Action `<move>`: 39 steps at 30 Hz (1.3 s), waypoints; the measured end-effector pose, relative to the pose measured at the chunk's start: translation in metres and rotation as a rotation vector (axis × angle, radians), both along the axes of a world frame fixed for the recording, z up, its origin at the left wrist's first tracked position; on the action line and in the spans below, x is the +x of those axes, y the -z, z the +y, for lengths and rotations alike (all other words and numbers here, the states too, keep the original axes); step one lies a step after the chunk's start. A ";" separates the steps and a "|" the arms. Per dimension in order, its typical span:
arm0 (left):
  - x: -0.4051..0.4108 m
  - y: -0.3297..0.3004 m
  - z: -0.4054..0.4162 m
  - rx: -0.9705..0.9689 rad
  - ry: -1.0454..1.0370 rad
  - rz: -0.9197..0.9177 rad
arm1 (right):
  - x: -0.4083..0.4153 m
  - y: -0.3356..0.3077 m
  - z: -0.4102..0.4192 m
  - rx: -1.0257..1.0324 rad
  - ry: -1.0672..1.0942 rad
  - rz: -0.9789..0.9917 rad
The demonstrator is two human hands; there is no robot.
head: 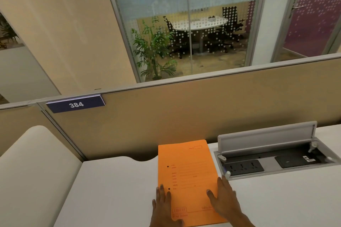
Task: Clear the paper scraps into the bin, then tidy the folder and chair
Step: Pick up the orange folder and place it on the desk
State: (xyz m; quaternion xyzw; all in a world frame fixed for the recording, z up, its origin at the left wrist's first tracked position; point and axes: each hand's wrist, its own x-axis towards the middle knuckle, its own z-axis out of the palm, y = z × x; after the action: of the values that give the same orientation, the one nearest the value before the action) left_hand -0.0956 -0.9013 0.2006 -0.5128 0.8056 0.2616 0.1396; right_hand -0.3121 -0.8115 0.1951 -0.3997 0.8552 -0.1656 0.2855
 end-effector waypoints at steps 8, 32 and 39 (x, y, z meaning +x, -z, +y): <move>-0.012 0.016 0.026 0.016 0.169 -0.105 | 0.015 0.026 0.023 0.058 -0.403 0.220; -0.008 -0.083 0.098 -0.198 0.149 0.168 | 0.007 -0.013 0.094 0.113 -0.405 0.363; 0.003 -0.109 0.115 -0.328 0.293 0.209 | 0.032 -0.043 0.142 0.093 -0.291 0.407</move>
State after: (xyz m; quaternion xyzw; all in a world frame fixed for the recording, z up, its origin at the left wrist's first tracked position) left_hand -0.0927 -0.7860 0.3096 -0.3763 0.9133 0.1558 0.0067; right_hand -0.2806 -0.6698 0.2383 -0.5300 0.8353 0.0006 0.1462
